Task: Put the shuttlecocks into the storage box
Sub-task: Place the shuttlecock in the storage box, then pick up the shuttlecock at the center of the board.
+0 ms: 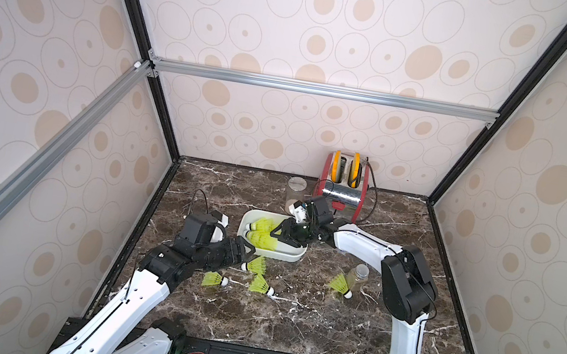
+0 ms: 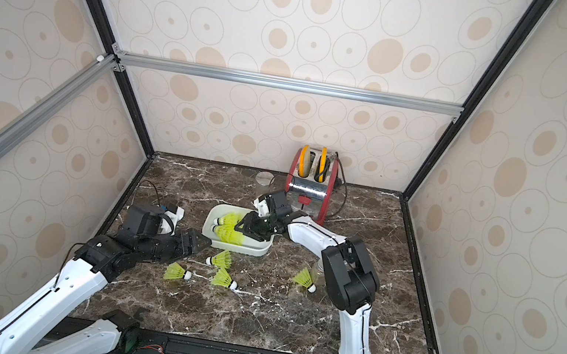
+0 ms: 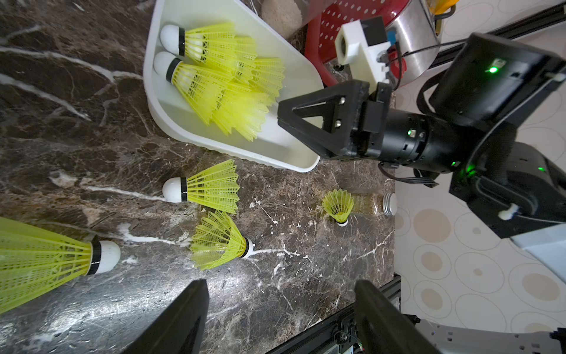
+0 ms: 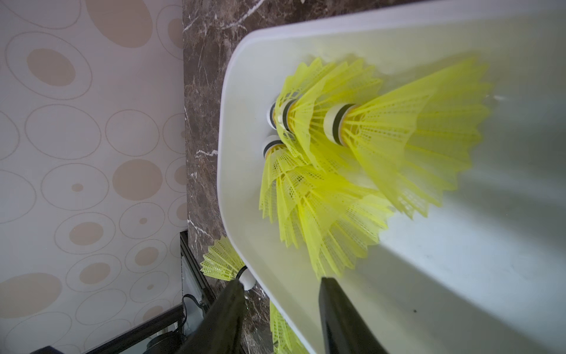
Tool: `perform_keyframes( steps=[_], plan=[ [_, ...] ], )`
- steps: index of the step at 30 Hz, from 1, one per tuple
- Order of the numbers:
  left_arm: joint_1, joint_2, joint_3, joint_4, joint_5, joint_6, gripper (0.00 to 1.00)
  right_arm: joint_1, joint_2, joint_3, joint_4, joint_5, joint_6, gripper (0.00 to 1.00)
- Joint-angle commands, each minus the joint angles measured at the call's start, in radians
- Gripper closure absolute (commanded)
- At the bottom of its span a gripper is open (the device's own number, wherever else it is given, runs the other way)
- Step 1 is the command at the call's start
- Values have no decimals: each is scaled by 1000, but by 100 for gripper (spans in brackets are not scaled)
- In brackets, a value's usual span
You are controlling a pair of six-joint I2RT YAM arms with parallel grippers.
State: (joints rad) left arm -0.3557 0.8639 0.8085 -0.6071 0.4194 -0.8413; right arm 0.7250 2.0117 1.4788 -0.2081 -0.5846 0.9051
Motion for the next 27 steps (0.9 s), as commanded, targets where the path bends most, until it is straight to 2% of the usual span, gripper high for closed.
perform_keyframes(
  steps=[1,12,20,27],
  plan=[
    [-6,-21,4,-8,-13,0,22,3,-60,28,-118,54,-95,53],
    [-6,-76,-3,-88,-25,10,22,42,-205,-19,-237,144,-210,54],
    [-6,-142,-11,-161,-28,22,22,154,-283,-152,-137,207,-162,55],
    [-6,-205,-21,-229,-24,37,22,219,-246,-205,-57,217,-101,54]
  ],
)
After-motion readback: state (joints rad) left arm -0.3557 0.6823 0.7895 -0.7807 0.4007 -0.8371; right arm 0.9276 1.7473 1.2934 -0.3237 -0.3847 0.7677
